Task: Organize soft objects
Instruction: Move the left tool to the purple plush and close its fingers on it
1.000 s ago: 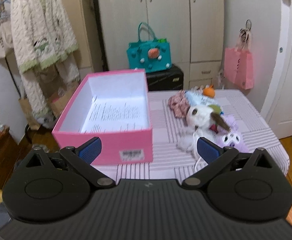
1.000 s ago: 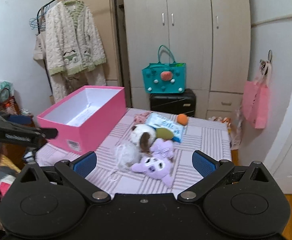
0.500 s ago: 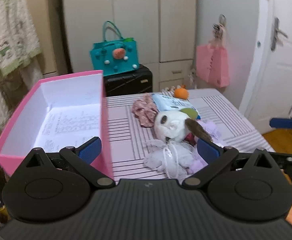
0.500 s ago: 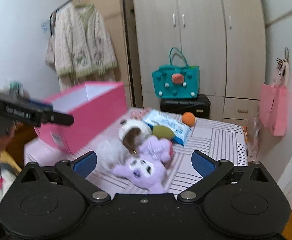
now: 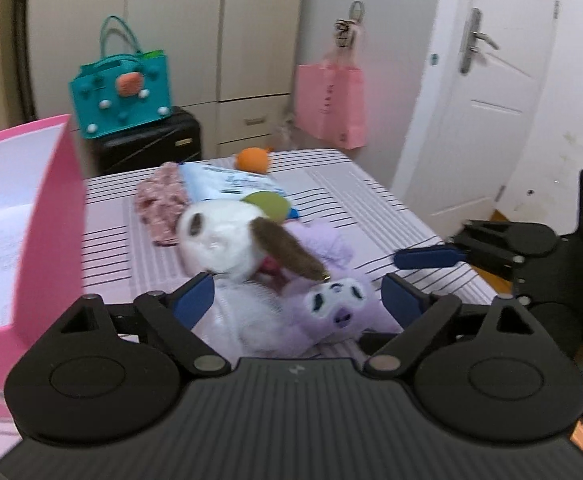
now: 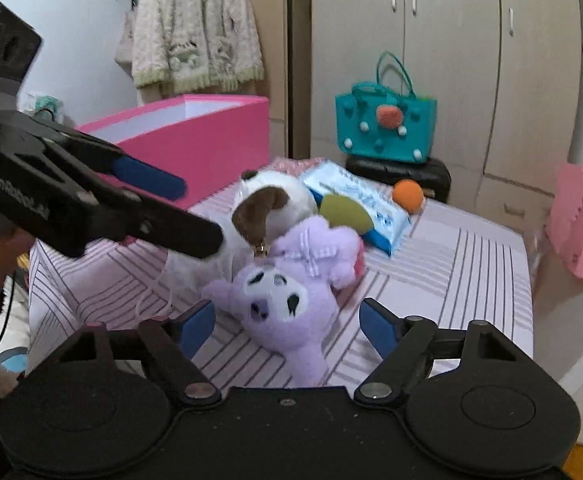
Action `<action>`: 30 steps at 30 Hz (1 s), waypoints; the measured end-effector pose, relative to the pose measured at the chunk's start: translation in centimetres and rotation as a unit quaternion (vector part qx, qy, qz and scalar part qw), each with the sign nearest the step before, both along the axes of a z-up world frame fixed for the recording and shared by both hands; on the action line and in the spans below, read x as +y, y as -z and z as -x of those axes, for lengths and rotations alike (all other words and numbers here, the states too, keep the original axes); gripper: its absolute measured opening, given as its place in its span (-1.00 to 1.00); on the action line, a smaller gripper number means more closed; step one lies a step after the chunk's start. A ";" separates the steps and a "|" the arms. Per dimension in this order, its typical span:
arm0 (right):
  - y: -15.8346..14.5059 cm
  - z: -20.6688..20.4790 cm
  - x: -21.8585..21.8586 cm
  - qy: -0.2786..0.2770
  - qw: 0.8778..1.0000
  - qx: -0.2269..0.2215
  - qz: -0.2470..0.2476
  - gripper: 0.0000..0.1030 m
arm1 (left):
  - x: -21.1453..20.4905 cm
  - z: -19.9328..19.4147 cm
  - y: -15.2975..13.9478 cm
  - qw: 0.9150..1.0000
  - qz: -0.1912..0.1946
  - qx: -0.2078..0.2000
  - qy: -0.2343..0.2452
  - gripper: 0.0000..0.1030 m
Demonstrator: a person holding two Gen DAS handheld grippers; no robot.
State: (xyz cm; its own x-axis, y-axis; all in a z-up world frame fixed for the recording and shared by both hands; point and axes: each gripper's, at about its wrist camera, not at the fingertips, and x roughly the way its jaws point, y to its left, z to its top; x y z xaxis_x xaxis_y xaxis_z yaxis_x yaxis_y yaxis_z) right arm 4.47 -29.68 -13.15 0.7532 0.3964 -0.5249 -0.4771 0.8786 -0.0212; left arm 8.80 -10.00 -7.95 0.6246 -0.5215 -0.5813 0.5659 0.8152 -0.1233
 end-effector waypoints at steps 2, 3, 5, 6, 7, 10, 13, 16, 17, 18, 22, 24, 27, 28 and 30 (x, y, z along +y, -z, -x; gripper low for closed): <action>0.2 -0.1 0.0 -0.006 1.000 -0.006 0.002 0.59 | -0.5 -0.3 0.4 1.000 0.007 0.007 0.015 0.63; 0.4 -0.2 0.0 -0.008 1.000 -0.009 0.006 0.59 | -0.7 -0.5 0.6 1.000 0.010 0.014 0.023 0.53; 0.8 -0.4 0.1 -0.014 1.000 -0.008 0.014 0.59 | -1.1 -1.1 1.2 0.998 0.016 0.038 0.038 0.43; 1.0 -0.6 0.1 -0.015 1.000 -0.004 0.019 0.55 | -1.3 -1.3 1.4 0.998 0.017 0.047 0.041 0.40; 1.1 -0.9 0.2 -0.015 1.000 -0.001 0.025 0.51 | -1.6 -1.5 1.7 0.998 0.016 0.051 0.043 0.40; 1.6 -1.4 0.3 -0.019 0.999 0.007 0.032 0.39 | -2.3 -1.7 1.9 0.998 0.008 0.050 0.046 0.40; 2.0 -1.7 0.1 -0.022 0.999 0.014 0.024 0.20 | -3.0 -1.9 1.8 0.998 -0.004 0.048 0.047 0.40; 2.0 -1.8 -0.2 -0.026 0.999 0.022 0.010 0.00 | -3.5 -1.7 1.5 0.998 -0.020 0.041 0.049 0.40; 2.0 -1.8 -0.2 -0.028 0.999 0.023 0.009 -0.04 | -3.6 -1.7 1.5 0.998 -0.024 0.042 0.051 0.40; 1.9 -1.7 -0.2 -0.029 0.999 0.025 0.008 -0.10 | -3.7 -1.8 1.5 0.997 -0.025 0.045 0.052 0.40; 1.4 -1.3 -1.0 -0.025 0.999 0.043 -0.013 -0.15 | -3.8 -2.0 1.7 0.996 -0.022 0.063 0.054 0.40; 1.3 -0.8 -1.3 -0.026 0.999 0.047 -0.010 -0.16 | -3.9 -1.9 1.8 0.996 -0.021 0.066 0.057 0.40; 1.5 -0.3 -1.6 -0.022 0.998 0.053 -0.005 -0.16 | -4.3 -1.9 2.1 0.994 -0.011 0.080 0.067 0.40; 1.6 -0.3 -1.8 -0.019 0.998 0.057 -0.008 -0.16 | -4.6 -1.9 2.2 0.994 -0.009 0.086 0.068 0.40; 1.7 -0.3 -2.1 -0.016 0.998 0.062 -0.014 -0.16 | -5.1 -1.6 2.5 0.993 -0.009 0.092 0.071 0.40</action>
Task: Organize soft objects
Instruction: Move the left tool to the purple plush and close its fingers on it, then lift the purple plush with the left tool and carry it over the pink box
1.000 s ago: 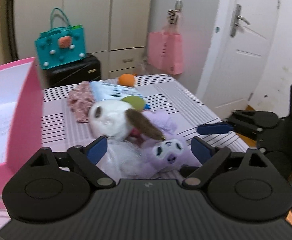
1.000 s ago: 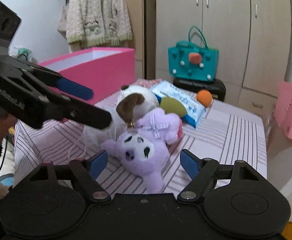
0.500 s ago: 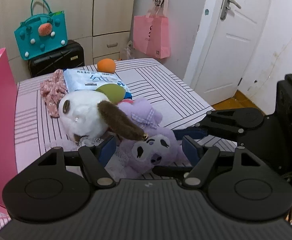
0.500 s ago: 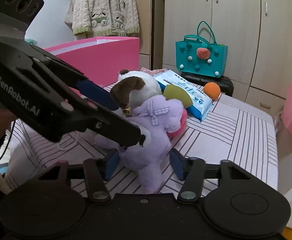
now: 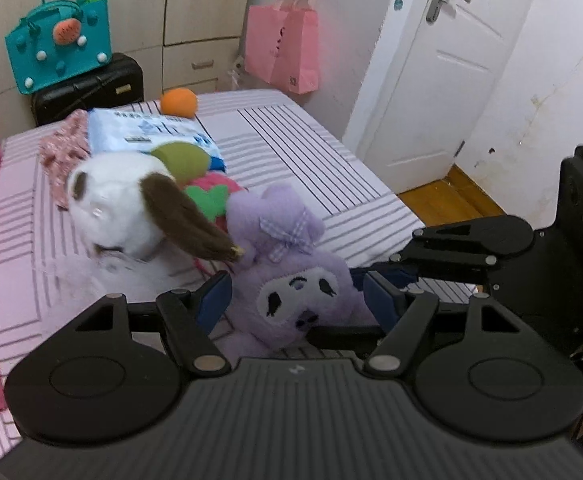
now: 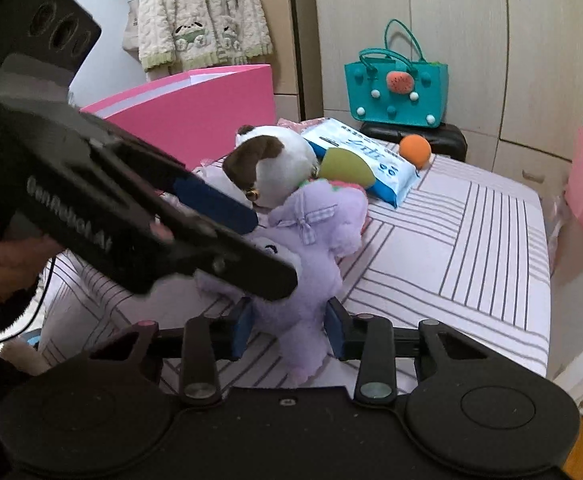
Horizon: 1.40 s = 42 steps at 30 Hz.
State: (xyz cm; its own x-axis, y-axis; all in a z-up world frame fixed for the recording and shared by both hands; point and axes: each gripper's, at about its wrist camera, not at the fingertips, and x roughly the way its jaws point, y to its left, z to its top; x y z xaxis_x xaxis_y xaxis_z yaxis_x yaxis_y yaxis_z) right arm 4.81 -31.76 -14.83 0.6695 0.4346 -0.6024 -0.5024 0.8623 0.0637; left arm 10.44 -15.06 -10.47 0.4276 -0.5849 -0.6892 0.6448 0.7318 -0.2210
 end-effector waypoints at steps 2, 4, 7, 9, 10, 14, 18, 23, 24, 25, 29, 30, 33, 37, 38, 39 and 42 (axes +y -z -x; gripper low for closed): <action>0.0 -0.1 -0.1 0.000 1.000 0.000 0.000 -0.16 | -0.6 0.3 0.5 1.000 -0.006 -0.001 -0.001 0.40; 0.1 -0.2 -0.2 -0.001 1.000 -0.001 -0.004 -0.16 | -0.9 0.3 0.8 1.000 -0.013 -0.005 -0.009 0.40; 0.1 -0.3 -0.3 -0.003 1.000 -0.001 -0.009 -0.16 | -0.7 -0.1 1.1 1.000 -0.004 0.008 -0.021 0.39; 0.2 -0.3 -0.4 -0.002 1.000 0.000 -0.015 -0.16 | -0.6 -0.2 1.2 1.000 -0.001 0.013 -0.026 0.38; 0.3 -0.3 -0.4 -0.001 1.000 0.000 -0.017 -0.16 | -0.6 -0.1 1.3 0.999 -0.001 0.014 -0.028 0.38; 0.4 -0.4 -0.7 0.006 1.000 0.004 -0.030 -0.17 | -0.6 0.1 1.5 0.999 -0.001 0.018 -0.042 0.37; 0.5 -0.1 -0.5 0.011 0.999 0.008 -0.030 -0.17 | -1.2 0.9 1.7 0.998 -0.013 0.015 -0.052 0.33; -0.1 0.8 -0.5 0.017 0.999 0.015 -0.038 -0.17 | -1.0 1.7 1.2 0.998 -0.010 0.022 -0.050 0.32; -0.3 1.1 -0.5 0.019 0.999 0.017 -0.041 -0.17 | -0.9 1.8 1.0 0.998 -0.009 0.024 -0.050 0.32; -0.5 1.3 -0.4 0.020 0.999 0.019 -0.043 -0.17 | -0.8 2.0 0.8 0.998 -0.008 0.026 -0.049 0.32; -1.6 1.9 -0.3 0.026 0.998 0.042 -0.050 -0.17 | -0.5 2.8 -0.5 0.998 -0.013 0.036 -0.042 0.31; -1.9 1.9 -0.2 0.029 0.997 0.054 -0.051 -0.17 | -0.3 3.0 -0.8 0.998 -0.012 0.041 -0.038 0.31; -3.2 2.6 0.4 0.022 0.996 0.064 -0.054 -0.16 | 0.5 3.5 -1.9 0.998 -0.007 0.053 -0.035 0.27; -4.6 3.1 1.3 0.013 0.995 0.081 -0.057 -0.17 | 2.2 4.1 -3.5 0.997 -0.002 0.064 -0.032 0.23; -4.9 3.2 1.5 0.009 0.995 0.084 -0.057 -0.17 | 2.6 4.3 -3.9 0.997 -0.002 0.066 -0.032 0.23; -5.3 3.3 2.0 0.003 0.995 0.086 -0.056 -0.17 | 3.1 4.5 -4.3 0.997 -0.003 0.068 -0.033 0.23; -6.1 3.7 3.5 -0.014 0.995 0.089 -0.050 -0.16 | 4.6 4.8 -5.3 0.996 -0.003 0.078 -0.039 0.23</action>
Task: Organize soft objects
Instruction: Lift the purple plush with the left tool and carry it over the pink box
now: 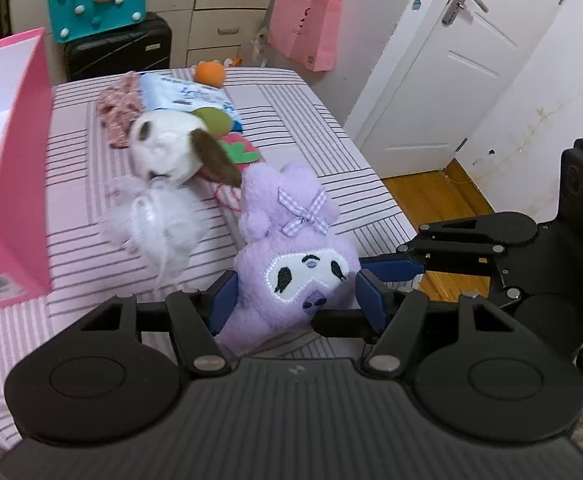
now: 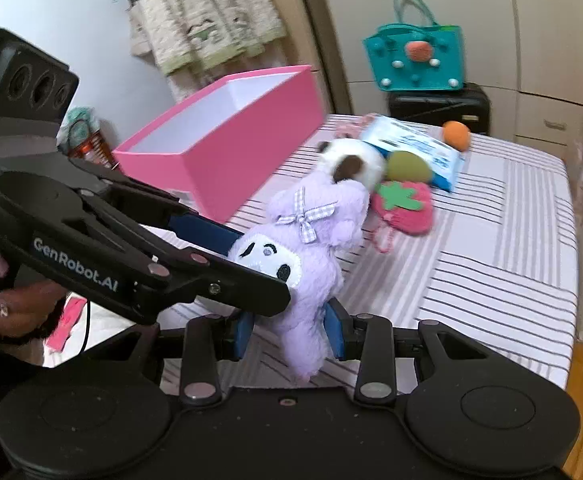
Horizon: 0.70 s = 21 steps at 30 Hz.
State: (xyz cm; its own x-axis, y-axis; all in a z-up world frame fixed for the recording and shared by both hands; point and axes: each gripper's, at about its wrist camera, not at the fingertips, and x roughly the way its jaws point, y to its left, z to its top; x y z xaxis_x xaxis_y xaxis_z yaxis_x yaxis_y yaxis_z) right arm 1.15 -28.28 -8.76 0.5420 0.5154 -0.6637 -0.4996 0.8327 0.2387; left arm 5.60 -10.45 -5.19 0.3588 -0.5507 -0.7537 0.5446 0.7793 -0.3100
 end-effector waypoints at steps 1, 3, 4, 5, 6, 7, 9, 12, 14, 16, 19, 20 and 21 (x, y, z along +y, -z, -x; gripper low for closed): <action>-0.3 0.1 0.4 -0.005 1.000 0.001 0.001 -0.16 | 0.5 0.1 -0.3 1.000 0.001 0.003 -0.003 0.23; -0.9 0.0 1.3 -0.019 1.000 0.003 0.001 -0.16 | 1.6 0.3 -0.8 1.000 0.002 0.010 -0.010 0.23; -1.2 0.0 1.7 -0.024 1.000 0.004 0.002 -0.16 | 2.2 0.4 -1.1 1.000 0.004 0.012 -0.015 0.23; -1.5 -0.1 2.2 -0.030 1.000 0.005 0.001 -0.16 | 2.7 0.4 -1.4 1.000 0.006 0.013 -0.019 0.23; -1.9 -0.2 2.7 -0.038 0.999 0.007 0.002 -0.16 | 3.2 0.5 -1.6 1.000 0.007 0.014 -0.023 0.23; -2.2 -0.3 3.2 -0.043 0.999 0.009 0.004 -0.16 | 3.9 0.6 -2.0 0.999 0.009 0.016 -0.027 0.23; -2.9 -0.7 4.3 -0.056 0.998 0.019 0.006 -0.16 | 4.9 0.8 -2.5 0.999 0.013 0.014 -0.032 0.23; -4.2 -1.0 6.2 -0.074 0.997 0.017 0.024 -0.16 | 6.6 1.0 -3.5 0.999 0.017 0.011 -0.039 0.23; -5.0 -1.2 7.2 -0.082 0.996 0.012 0.032 -0.16 | 7.7 0.9 -4.1 0.999 0.023 0.009 -0.045 0.23; -5.8 -1.4 8.4 -0.090 0.995 0.007 0.036 -0.16 | 8.8 0.9 -4.8 0.999 0.025 0.001 -0.048 0.23; -6.5 -1.8 10.1 -0.098 0.994 -0.007 0.045 -0.16 | 10.5 0.6 -5.6 0.998 0.030 -0.009 -0.052 0.23; -6.8 -1.9 10.6 -0.101 0.994 -0.012 0.048 -0.16 | 11.1 0.4 -5.8 0.998 0.031 -0.011 -0.054 0.23; -7.1 -2.2 11.2 -0.103 0.993 -0.018 0.050 -0.16 | 11.7 0.1 -6.0 0.998 0.034 -0.014 -0.057 0.23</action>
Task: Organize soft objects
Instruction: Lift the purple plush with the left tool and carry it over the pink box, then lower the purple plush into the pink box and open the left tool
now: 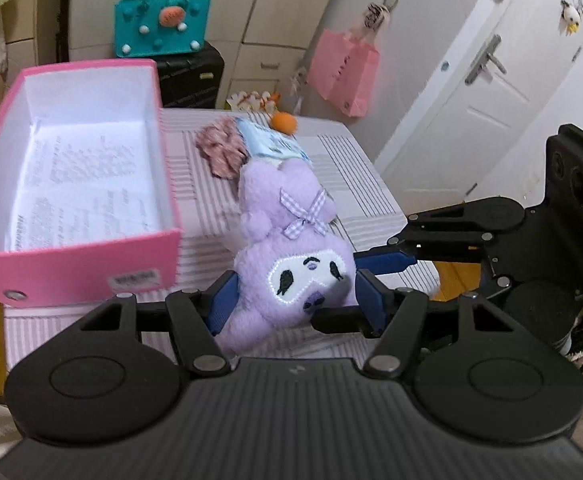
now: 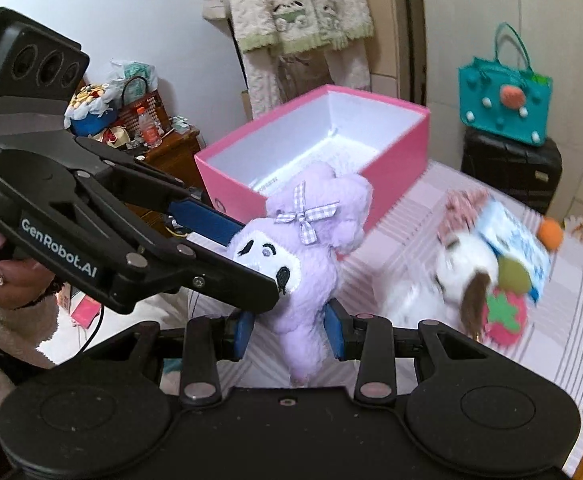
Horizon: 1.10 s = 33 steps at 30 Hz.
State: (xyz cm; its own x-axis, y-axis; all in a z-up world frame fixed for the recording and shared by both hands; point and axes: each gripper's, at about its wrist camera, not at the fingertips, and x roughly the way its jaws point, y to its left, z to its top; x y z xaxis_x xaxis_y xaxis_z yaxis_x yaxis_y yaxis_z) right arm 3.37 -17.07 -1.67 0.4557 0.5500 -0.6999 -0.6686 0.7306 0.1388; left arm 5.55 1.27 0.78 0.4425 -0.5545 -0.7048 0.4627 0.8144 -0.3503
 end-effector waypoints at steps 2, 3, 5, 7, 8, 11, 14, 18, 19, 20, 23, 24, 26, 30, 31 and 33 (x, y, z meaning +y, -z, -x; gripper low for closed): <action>-0.6 -0.6 1.1 -0.004 1.000 -0.012 0.003 -0.16 | 1.1 -0.7 -0.2 1.000 0.006 -0.005 -0.008 0.23; -0.9 -1.1 1.7 -0.006 1.000 -0.019 0.003 -0.15 | 1.7 -1.1 -0.3 1.000 0.010 -0.007 -0.014 0.23; -1.2 -2.1 2.7 -0.010 1.000 -0.026 0.004 -0.15 | 2.8 -2.0 -0.5 0.999 0.018 -0.012 -0.025 0.23; -1.3 -3.3 3.8 -0.015 0.999 -0.037 0.009 -0.15 | 4.1 -3.0 -0.4 0.999 0.027 -0.014 -0.038 0.23; -1.2 -4.1 4.2 -0.012 0.999 -0.041 0.008 -0.15 | 4.7 -3.7 -0.3 0.998 0.034 -0.013 -0.045 0.23; -0.8 -6.5 5.5 -0.010 0.999 -0.039 0.004 -0.15 | 6.4 -5.9 0.1 0.996 0.051 -0.007 -0.073 0.23; -0.7 -8.3 6.8 -0.015 0.999 -0.046 0.009 -0.16 | 7.5 -8.2 0.8 0.994 0.056 0.001 -0.093 0.23; -0.2 -11.7 8.6 -0.016 0.999 -0.037 0.026 -0.16 | 8.5 -11.5 2.2 0.992 0.052 0.019 -0.114 0.23; 0.2 -12.8 9.1 -0.015 0.999 -0.031 0.032 -0.16 | 8.7 -12.7 2.7 0.991 0.050 0.026 -0.122 0.23; 0.5 -13.7 9.5 -0.016 0.999 -0.027 0.037 -0.16 | 9.0 -13.7 3.0 0.990 0.047 0.033 -0.129 0.24; 1.6 -16.6 10.4 -0.008 0.999 -0.012 0.049 -0.16 | 9.5 -16.4 4.2 0.988 0.038 0.049 -0.143 0.24; 1.9 -17.5 10.6 -0.004 0.999 -0.009 0.053 -0.16 | 9.5 -17.4 4.4 0.987 0.036 0.055 -0.146 0.24; 2.4 -19.2 10.8 0.006 0.998 -0.002 0.059 -0.16 | 9.4 -19.3 5.1 0.986 0.029 0.066 -0.150 0.24; 3.5 -22.1 11.1 0.039 0.997 0.017 0.069 -0.15 | 8.9 -23.2 6.3 0.983 0.019 0.102 -0.154 0.24; 3.7 -22.6 11.1 0.054 0.996 0.024 0.064 -0.13 | 8.9 -24.3 6.7 0.981 0.020 0.112 -0.155 0.24; 4.0 -22.9 11.5 0.062 0.995 0.016 0.070 -0.12 | 9.1 -25.8 7.5 0.978 0.024 0.130 -0.159 0.25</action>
